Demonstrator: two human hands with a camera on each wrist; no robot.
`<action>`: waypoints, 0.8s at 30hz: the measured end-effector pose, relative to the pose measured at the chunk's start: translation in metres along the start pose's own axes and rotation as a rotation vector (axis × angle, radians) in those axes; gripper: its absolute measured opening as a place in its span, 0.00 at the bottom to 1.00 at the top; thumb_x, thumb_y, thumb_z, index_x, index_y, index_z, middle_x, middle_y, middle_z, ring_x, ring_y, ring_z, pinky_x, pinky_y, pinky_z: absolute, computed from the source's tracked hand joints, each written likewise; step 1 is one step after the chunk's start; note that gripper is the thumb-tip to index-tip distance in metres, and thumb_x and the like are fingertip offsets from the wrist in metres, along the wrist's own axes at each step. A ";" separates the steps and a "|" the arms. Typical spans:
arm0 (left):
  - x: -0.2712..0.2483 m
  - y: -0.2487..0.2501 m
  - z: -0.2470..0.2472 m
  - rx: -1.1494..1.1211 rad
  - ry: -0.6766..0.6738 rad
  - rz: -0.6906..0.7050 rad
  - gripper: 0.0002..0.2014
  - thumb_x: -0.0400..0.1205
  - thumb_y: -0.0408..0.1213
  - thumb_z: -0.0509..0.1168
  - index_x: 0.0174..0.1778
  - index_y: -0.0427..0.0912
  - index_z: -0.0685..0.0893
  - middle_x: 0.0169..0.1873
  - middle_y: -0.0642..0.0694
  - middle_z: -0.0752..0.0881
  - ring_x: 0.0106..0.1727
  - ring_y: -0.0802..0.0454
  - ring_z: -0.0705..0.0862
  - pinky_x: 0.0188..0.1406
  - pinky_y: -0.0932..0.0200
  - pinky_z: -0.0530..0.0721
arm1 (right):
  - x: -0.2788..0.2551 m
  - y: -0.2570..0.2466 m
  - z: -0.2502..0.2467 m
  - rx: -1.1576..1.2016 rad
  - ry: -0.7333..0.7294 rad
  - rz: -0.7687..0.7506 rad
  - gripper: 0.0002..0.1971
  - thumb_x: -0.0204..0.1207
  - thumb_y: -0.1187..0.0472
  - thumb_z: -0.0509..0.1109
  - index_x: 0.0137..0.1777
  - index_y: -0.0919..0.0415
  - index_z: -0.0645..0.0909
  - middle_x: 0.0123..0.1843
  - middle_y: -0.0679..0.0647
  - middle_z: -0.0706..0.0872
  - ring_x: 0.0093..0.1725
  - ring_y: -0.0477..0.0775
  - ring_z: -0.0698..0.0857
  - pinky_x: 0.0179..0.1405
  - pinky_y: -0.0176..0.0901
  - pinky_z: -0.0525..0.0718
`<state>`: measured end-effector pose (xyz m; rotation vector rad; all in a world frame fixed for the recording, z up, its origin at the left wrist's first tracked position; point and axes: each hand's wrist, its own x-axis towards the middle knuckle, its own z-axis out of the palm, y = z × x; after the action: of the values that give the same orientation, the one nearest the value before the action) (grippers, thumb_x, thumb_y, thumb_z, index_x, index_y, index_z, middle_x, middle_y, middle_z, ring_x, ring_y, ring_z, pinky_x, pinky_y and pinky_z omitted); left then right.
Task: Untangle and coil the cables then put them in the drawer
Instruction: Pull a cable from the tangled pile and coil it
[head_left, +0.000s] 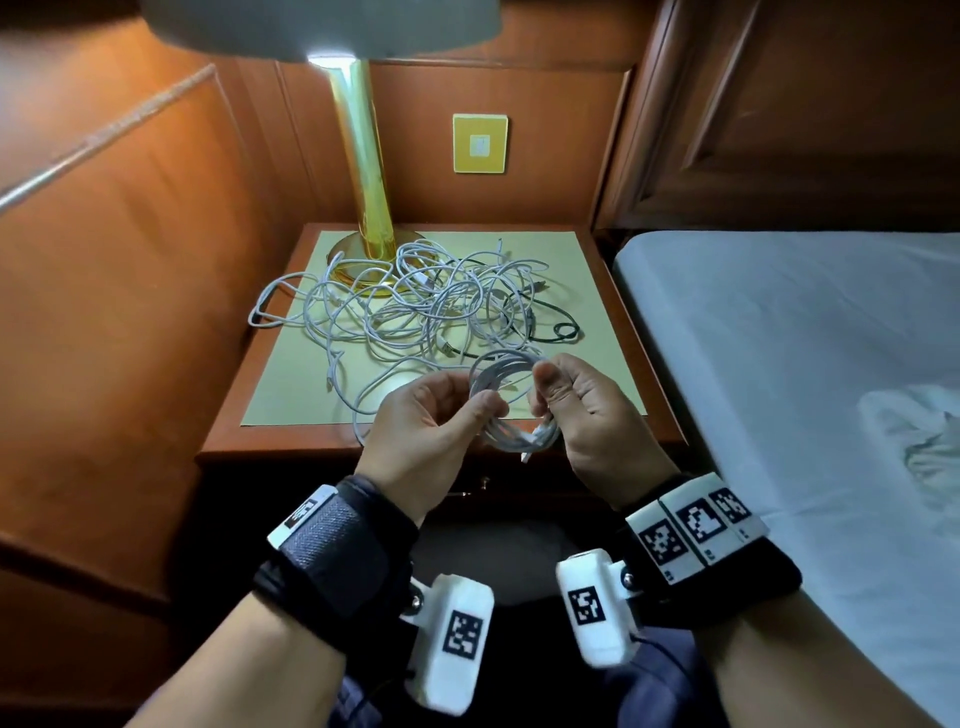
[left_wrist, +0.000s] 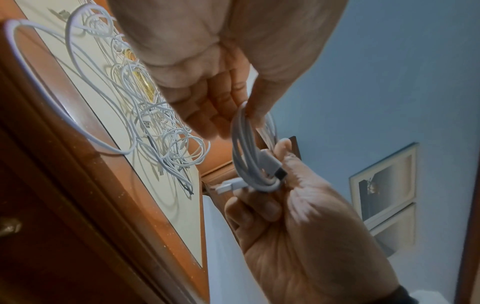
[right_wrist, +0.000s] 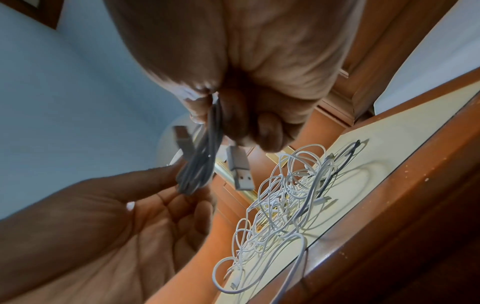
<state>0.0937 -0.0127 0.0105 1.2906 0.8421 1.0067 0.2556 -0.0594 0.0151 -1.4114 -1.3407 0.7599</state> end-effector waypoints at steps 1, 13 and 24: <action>0.000 -0.001 0.000 0.013 -0.011 0.001 0.02 0.80 0.34 0.72 0.43 0.43 0.90 0.38 0.41 0.91 0.41 0.46 0.88 0.48 0.49 0.86 | -0.001 -0.001 0.000 -0.046 0.012 0.002 0.17 0.85 0.41 0.57 0.38 0.47 0.76 0.31 0.39 0.79 0.32 0.37 0.77 0.36 0.29 0.74; -0.001 0.003 0.001 -0.243 0.055 -0.138 0.11 0.81 0.25 0.68 0.58 0.29 0.79 0.42 0.34 0.91 0.44 0.42 0.93 0.40 0.53 0.91 | -0.002 -0.001 -0.003 -0.179 0.123 0.027 0.13 0.85 0.48 0.65 0.48 0.55 0.86 0.42 0.45 0.90 0.41 0.34 0.85 0.37 0.21 0.77; 0.000 0.006 0.000 -0.125 -0.064 -0.105 0.09 0.86 0.31 0.62 0.44 0.36 0.86 0.30 0.48 0.86 0.33 0.57 0.84 0.33 0.67 0.80 | 0.000 0.001 -0.004 -0.189 0.131 -0.009 0.16 0.85 0.47 0.63 0.44 0.56 0.85 0.33 0.44 0.85 0.33 0.40 0.83 0.35 0.34 0.81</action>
<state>0.0935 -0.0126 0.0169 1.1550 0.7779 0.9154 0.2599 -0.0604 0.0154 -1.5741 -1.3428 0.5349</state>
